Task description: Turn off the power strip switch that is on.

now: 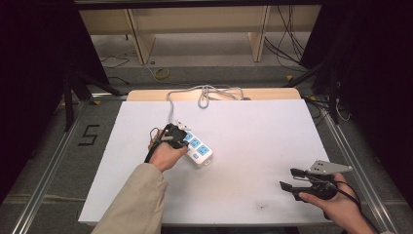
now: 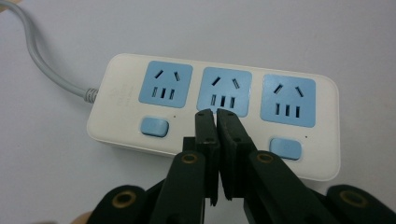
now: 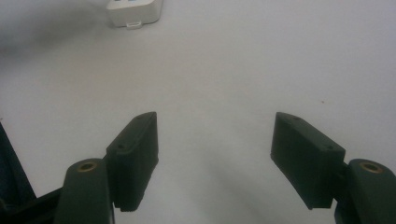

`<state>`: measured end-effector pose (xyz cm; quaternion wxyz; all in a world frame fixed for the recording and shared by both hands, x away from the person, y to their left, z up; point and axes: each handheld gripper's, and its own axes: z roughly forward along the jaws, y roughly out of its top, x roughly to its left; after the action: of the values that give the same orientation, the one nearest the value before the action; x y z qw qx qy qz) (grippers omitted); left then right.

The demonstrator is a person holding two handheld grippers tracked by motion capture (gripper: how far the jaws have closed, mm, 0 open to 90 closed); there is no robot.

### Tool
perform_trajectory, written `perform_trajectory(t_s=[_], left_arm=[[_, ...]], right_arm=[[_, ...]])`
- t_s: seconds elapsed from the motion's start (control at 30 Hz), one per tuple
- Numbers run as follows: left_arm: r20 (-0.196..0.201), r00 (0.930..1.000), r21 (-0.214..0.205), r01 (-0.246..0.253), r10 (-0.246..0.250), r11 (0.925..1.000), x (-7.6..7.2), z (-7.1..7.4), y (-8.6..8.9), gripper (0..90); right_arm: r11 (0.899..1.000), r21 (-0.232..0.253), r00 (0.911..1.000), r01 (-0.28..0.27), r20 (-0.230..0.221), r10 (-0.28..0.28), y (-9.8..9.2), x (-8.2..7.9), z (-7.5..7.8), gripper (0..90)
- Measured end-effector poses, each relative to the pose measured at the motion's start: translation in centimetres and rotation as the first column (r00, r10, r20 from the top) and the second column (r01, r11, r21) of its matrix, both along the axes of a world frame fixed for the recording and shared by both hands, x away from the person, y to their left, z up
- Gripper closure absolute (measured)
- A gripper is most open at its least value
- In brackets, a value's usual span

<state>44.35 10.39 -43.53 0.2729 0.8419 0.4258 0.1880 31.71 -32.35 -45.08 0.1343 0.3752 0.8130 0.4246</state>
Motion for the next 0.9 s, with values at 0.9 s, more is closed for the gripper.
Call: perform_trajectory(t_s=[0.9], left_arm=[[0.05,0.9986,-0.064,0.017,-0.014,0.9978,-2.2,1.1,1.0,70.7]], right_arm=[[1.0,0.007,1.0,0.0,0.0,0.0,0.0,0.0,0.0,32.3]])
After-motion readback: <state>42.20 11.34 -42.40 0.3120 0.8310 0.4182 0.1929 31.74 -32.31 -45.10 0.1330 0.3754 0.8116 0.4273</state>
